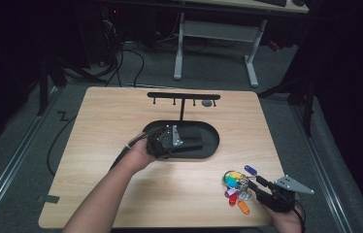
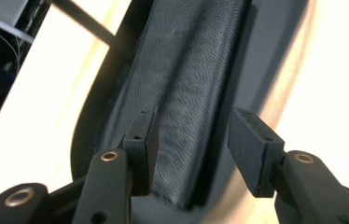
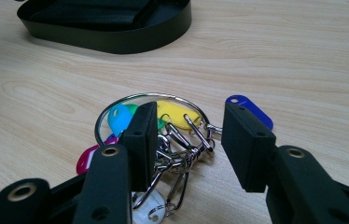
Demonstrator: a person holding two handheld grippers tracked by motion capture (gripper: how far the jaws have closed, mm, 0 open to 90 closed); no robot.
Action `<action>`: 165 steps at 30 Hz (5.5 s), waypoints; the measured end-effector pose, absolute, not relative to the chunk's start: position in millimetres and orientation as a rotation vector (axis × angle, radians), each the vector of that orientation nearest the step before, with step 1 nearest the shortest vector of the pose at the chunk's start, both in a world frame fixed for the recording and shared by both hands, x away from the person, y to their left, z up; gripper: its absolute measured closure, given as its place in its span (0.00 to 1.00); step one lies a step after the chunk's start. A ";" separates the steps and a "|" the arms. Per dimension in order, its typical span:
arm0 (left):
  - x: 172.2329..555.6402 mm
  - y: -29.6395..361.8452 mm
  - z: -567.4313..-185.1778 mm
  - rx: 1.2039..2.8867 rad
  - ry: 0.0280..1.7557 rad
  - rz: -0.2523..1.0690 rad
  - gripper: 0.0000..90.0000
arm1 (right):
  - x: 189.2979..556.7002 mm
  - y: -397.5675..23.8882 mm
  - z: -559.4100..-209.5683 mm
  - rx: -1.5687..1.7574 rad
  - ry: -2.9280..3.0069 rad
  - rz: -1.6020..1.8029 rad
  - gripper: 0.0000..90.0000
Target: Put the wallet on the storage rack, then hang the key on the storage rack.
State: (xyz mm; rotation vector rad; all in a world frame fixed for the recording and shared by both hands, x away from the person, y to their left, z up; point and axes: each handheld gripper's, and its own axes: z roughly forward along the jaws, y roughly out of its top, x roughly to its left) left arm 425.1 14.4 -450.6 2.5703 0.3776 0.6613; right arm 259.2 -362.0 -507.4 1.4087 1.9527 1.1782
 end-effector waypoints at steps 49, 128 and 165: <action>298.9 169.9 -508.5 2.069 0.805 0.444 0.37 | 262.3 -334.7 -511.0 1.388 2.068 0.980 0.59; 280.5 190.7 -509.8 2.065 0.799 0.402 0.35 | 336.9 -231.5 -456.6 0.982 2.812 0.005 0.97; 283.9 193.2 -512.6 2.065 0.821 0.404 0.36 | 343.2 -255.4 -308.6 1.059 2.740 0.229 0.98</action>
